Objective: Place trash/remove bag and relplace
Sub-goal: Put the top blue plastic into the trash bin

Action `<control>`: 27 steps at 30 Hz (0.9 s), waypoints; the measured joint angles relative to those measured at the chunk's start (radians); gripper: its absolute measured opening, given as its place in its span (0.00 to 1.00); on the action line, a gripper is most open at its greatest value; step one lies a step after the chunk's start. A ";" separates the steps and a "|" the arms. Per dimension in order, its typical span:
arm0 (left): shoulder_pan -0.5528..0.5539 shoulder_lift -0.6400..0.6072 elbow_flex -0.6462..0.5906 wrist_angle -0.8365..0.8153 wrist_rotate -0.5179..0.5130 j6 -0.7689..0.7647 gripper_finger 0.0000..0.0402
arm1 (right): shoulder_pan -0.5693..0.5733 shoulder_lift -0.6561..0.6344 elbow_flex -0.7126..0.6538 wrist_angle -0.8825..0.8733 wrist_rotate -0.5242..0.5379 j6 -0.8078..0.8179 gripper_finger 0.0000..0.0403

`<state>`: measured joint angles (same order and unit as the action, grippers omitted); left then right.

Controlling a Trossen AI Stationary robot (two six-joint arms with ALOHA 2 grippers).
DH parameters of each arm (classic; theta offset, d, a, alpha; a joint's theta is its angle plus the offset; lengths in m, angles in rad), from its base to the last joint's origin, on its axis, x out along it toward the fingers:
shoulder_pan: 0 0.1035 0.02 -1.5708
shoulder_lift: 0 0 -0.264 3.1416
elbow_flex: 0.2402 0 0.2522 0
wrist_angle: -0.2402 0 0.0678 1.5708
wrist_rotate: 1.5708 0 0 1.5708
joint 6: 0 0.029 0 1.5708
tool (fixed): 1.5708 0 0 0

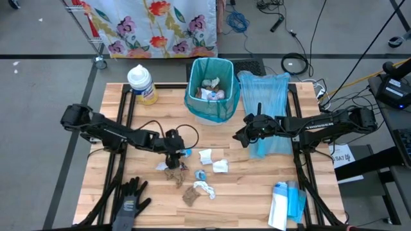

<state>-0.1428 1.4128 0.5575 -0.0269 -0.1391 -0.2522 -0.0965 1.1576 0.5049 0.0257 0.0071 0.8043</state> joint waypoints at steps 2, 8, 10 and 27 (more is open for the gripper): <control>0.014 0.043 0.000 0.003 0.013 -0.003 0.41 | 0.000 0.000 0.000 0.000 0.000 0.000 0.40; 0.037 0.141 0.005 0.074 0.073 -0.010 0.35 | 0.000 0.000 0.000 0.000 -0.003 0.014 0.40; 0.039 0.150 0.005 0.093 0.083 -0.041 0.27 | 0.000 0.000 0.000 0.000 -0.005 0.015 0.40; 0.055 -0.088 0.166 -0.298 0.076 -0.057 0.01 | 0.000 0.000 0.000 0.003 0.020 0.015 0.40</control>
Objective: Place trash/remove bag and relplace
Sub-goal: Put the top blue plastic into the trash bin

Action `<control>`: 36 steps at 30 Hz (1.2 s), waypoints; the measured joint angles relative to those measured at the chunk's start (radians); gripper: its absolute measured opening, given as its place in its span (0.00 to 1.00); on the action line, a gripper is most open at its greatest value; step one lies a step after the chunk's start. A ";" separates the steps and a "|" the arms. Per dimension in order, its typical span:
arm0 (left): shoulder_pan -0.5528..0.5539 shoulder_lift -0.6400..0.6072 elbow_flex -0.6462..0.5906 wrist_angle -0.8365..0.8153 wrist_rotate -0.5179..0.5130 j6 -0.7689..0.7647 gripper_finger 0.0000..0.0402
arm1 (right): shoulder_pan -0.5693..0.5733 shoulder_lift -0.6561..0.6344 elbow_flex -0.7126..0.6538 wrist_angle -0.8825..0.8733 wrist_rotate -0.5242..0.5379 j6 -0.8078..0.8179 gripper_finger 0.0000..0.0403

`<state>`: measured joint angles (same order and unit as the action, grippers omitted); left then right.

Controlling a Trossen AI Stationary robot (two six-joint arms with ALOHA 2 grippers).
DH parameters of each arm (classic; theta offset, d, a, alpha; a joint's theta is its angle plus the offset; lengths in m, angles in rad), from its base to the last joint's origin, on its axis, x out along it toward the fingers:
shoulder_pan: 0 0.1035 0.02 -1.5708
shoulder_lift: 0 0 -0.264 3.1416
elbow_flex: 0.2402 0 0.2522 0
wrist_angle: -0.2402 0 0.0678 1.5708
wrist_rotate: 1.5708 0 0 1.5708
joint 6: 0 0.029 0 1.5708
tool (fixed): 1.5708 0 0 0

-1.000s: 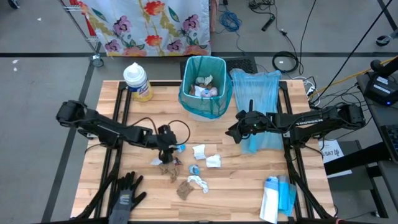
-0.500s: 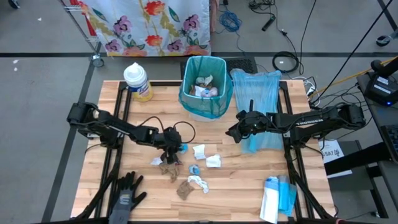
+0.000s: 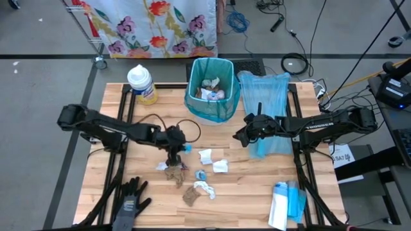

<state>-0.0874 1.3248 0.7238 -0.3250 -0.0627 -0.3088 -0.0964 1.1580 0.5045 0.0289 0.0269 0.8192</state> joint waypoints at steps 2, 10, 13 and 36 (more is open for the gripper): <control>0.013 -0.035 0.045 -0.079 -0.025 0.000 0.00 | 0.000 0.000 0.000 0.007 0.011 0.000 0.40; 0.123 -0.153 0.280 -0.245 -0.079 0.077 0.00 | 0.000 0.000 0.000 0.007 0.024 0.001 0.40; 0.187 -0.159 0.382 -0.270 -0.101 0.139 0.00 | 0.000 0.000 0.000 0.005 0.024 0.000 0.40; 0.525 0.242 0.923 -0.146 0.017 0.341 0.14 | 0.000 0.000 0.000 0.005 0.024 -0.071 0.40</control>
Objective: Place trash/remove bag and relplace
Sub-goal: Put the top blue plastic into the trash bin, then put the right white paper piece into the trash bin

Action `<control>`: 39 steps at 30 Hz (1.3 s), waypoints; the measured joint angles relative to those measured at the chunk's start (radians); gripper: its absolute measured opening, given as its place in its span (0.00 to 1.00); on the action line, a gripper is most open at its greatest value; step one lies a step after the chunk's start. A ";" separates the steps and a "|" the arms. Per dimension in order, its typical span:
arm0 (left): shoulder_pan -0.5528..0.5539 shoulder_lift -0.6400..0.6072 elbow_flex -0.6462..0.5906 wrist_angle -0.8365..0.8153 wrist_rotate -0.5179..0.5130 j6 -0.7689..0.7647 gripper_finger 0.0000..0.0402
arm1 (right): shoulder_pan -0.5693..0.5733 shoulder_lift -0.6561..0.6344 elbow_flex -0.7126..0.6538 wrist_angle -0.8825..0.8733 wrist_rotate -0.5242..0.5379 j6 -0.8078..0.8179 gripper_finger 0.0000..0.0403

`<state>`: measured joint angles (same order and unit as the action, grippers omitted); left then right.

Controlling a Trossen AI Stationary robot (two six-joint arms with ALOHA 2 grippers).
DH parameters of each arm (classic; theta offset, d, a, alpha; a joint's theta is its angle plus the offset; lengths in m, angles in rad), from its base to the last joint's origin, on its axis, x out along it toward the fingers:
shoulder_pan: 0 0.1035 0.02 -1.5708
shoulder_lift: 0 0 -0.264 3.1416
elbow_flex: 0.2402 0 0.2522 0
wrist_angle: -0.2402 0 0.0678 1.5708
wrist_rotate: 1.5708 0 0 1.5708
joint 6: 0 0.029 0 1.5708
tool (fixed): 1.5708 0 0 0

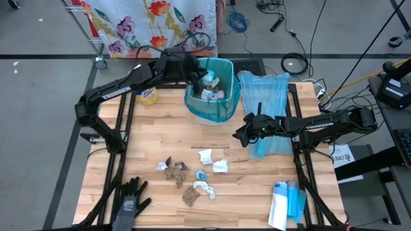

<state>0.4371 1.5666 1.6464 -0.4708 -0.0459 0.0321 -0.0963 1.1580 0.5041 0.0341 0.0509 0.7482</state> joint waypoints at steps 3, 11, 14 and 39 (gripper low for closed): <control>0.010 0.025 0.012 -0.001 0.000 0.000 0.20 | 0.000 0.000 0.000 0.000 0.000 -0.017 0.40; 0.012 -0.001 0.012 -0.017 -0.007 -0.003 0.29 | 0.000 0.000 0.000 0.000 0.000 -0.037 0.40; 0.003 -0.047 0.013 -0.083 -0.007 -0.126 0.29 | 0.000 0.000 0.000 -0.001 0.000 -0.027 0.40; -0.284 -0.493 -0.562 -0.184 -0.005 -0.314 0.29 | 0.316 0.000 0.074 -0.015 0.216 0.045 0.40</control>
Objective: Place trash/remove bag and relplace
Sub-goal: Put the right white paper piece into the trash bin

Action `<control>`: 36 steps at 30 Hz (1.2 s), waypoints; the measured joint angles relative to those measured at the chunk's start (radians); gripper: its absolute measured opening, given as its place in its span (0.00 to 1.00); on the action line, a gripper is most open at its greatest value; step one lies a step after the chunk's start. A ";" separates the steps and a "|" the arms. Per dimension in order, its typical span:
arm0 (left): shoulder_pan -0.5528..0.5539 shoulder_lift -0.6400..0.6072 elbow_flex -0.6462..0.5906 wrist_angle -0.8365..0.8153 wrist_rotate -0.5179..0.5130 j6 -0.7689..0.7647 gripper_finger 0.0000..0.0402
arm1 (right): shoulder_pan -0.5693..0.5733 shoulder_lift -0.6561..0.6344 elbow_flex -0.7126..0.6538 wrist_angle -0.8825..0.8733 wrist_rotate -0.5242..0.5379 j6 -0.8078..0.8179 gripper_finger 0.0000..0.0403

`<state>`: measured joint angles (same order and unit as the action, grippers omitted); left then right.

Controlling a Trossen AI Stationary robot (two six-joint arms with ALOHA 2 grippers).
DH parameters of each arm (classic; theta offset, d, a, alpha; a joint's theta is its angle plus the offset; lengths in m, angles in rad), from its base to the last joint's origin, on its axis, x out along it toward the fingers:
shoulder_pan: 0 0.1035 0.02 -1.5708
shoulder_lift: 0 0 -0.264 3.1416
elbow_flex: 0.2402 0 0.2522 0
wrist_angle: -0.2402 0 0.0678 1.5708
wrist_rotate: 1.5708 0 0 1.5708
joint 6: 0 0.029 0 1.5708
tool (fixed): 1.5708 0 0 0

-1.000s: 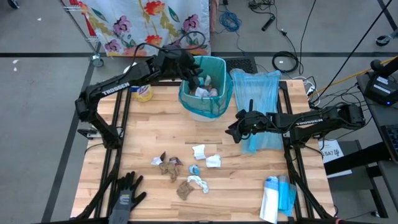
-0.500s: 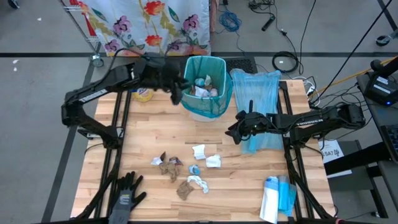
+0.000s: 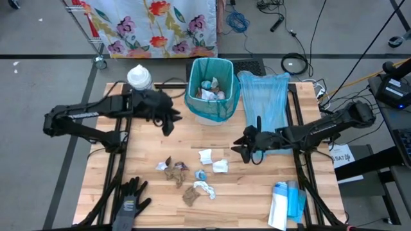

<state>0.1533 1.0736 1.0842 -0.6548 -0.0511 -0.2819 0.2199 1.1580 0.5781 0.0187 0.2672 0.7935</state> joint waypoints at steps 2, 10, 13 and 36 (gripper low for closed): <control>-0.017 -0.041 -0.091 0.037 -0.018 -0.048 0.29 | 0.024 0.000 0.019 -0.007 -0.001 -0.008 0.40; -0.088 -0.140 -0.392 0.156 -0.019 -0.204 0.29 | 0.108 0.029 0.048 -0.001 -0.008 -0.107 0.40; -0.111 -0.144 -0.458 0.212 -0.019 -0.233 0.29 | 0.118 0.078 0.047 0.040 -0.008 -0.183 0.40; -0.189 -0.143 -0.683 0.367 -0.017 -0.326 0.29 | 0.141 0.531 0.155 0.207 -0.162 -0.312 0.40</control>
<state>-0.0355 0.9306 0.4010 -0.2877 -0.0677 -0.6075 0.3612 1.6893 0.7326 0.2253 0.1051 0.4819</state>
